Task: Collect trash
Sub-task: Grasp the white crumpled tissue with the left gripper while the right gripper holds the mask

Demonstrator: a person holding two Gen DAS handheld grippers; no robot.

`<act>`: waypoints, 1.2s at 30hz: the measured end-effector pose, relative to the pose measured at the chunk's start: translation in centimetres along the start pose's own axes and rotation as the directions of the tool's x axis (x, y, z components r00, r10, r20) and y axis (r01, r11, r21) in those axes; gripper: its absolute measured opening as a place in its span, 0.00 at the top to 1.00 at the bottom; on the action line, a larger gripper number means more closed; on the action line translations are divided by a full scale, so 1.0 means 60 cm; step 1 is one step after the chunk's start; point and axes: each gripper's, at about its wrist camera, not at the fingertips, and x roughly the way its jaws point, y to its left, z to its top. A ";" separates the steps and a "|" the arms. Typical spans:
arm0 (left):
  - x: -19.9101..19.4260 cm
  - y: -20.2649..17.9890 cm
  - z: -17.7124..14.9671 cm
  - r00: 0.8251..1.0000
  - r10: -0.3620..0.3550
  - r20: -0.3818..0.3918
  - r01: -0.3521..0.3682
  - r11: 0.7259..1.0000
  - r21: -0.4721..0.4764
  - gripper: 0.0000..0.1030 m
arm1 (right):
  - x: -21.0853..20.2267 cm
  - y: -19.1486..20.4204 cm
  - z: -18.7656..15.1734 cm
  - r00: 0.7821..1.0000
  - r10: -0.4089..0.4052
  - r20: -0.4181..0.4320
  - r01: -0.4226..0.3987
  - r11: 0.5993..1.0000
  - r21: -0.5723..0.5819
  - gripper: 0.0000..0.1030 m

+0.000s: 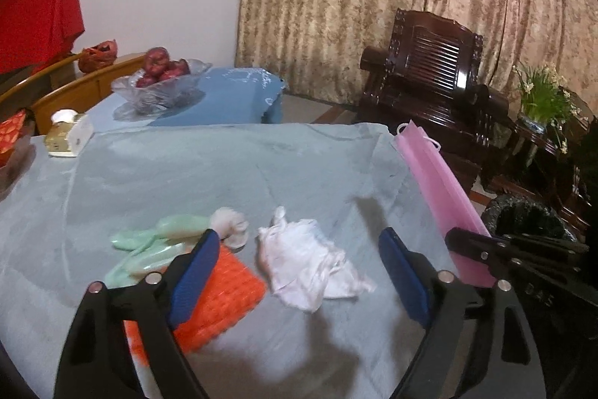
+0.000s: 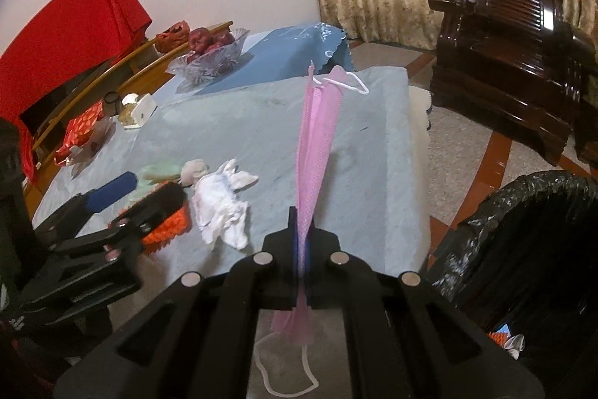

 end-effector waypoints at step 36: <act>0.052 -0.008 0.010 0.997 0.003 -0.076 -0.006 0.999 -0.039 0.82 | -0.012 -0.024 0.002 1.000 0.003 0.021 -0.003 1.000 0.012 0.98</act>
